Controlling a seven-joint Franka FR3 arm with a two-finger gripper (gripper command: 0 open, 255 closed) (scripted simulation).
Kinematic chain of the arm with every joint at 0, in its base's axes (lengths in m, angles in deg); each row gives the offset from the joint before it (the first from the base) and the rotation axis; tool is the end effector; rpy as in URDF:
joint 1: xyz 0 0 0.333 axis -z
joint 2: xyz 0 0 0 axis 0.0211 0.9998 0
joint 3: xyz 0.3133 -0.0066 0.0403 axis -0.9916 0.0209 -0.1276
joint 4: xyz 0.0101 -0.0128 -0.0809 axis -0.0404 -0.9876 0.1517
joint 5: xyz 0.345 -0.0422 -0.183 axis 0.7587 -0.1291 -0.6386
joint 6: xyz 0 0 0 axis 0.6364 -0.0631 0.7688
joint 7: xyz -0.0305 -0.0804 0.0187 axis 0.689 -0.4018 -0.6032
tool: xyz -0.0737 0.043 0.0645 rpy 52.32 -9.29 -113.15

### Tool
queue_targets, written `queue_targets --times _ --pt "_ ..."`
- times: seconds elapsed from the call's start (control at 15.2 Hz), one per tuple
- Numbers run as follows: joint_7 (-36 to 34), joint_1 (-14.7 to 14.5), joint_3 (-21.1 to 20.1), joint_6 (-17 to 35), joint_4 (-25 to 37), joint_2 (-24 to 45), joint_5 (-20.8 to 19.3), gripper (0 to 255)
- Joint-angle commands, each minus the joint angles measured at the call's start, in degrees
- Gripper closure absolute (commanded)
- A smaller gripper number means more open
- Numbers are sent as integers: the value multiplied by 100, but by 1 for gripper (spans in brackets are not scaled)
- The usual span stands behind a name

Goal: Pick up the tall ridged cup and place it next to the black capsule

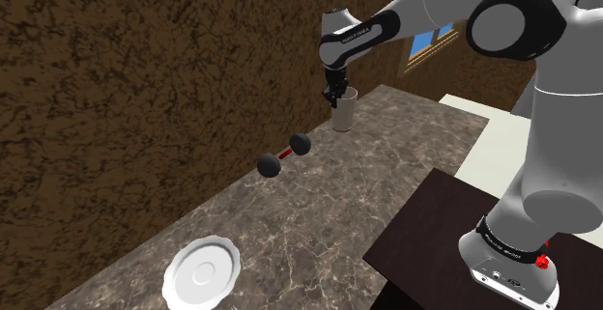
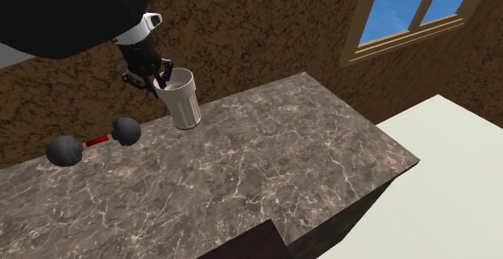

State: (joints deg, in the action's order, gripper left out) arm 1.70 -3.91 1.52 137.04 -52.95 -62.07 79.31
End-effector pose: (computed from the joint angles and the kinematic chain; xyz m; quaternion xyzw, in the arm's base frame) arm 0.6418 -0.0778 0.3670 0.9989 -0.0048 -0.0067 0.0451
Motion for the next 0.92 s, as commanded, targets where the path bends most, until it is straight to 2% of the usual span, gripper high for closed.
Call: queue_targets --times 0.0,0.59,0.86 --pt "-10 -1 -6 130 -61 62 7 255" --pt "-20 22 -30 698 -296 399 52 255" --pt "-21 23 -31 717 -303 412 54 255"
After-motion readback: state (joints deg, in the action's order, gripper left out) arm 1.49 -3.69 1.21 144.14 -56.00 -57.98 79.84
